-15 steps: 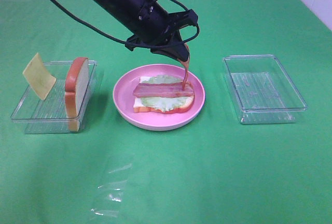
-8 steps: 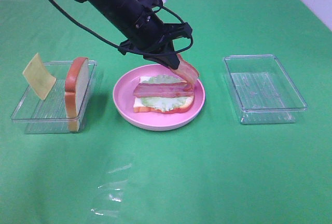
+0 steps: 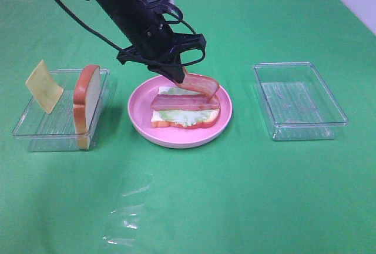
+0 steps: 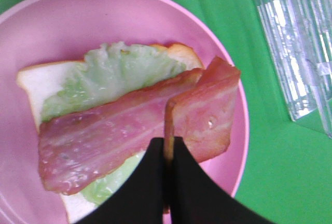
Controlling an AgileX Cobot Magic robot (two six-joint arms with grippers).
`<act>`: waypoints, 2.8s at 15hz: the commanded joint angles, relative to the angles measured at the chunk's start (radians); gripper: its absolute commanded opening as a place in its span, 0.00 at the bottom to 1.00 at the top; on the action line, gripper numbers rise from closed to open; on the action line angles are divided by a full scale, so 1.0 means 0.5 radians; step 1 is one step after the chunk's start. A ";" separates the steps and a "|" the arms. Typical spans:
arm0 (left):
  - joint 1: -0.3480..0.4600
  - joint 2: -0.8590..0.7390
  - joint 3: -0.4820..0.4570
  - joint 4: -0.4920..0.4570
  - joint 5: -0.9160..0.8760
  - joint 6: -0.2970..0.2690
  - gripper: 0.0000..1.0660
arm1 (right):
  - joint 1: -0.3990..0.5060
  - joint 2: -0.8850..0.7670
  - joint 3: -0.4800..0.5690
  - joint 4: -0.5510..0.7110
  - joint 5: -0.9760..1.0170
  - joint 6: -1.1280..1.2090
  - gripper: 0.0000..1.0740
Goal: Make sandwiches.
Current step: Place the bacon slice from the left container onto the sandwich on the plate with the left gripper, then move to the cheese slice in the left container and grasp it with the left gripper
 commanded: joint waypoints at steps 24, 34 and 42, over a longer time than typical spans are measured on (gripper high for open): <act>-0.004 -0.006 -0.012 0.342 0.000 -0.110 0.91 | -0.002 -0.054 0.004 0.008 -0.012 -0.018 0.91; 0.056 -0.040 -0.716 0.646 0.922 -0.140 0.96 | -0.002 -0.054 0.004 0.008 -0.012 -0.018 0.91; 0.596 -0.278 -0.438 0.648 0.922 -0.062 0.96 | -0.002 -0.054 0.004 0.008 -0.012 -0.018 0.91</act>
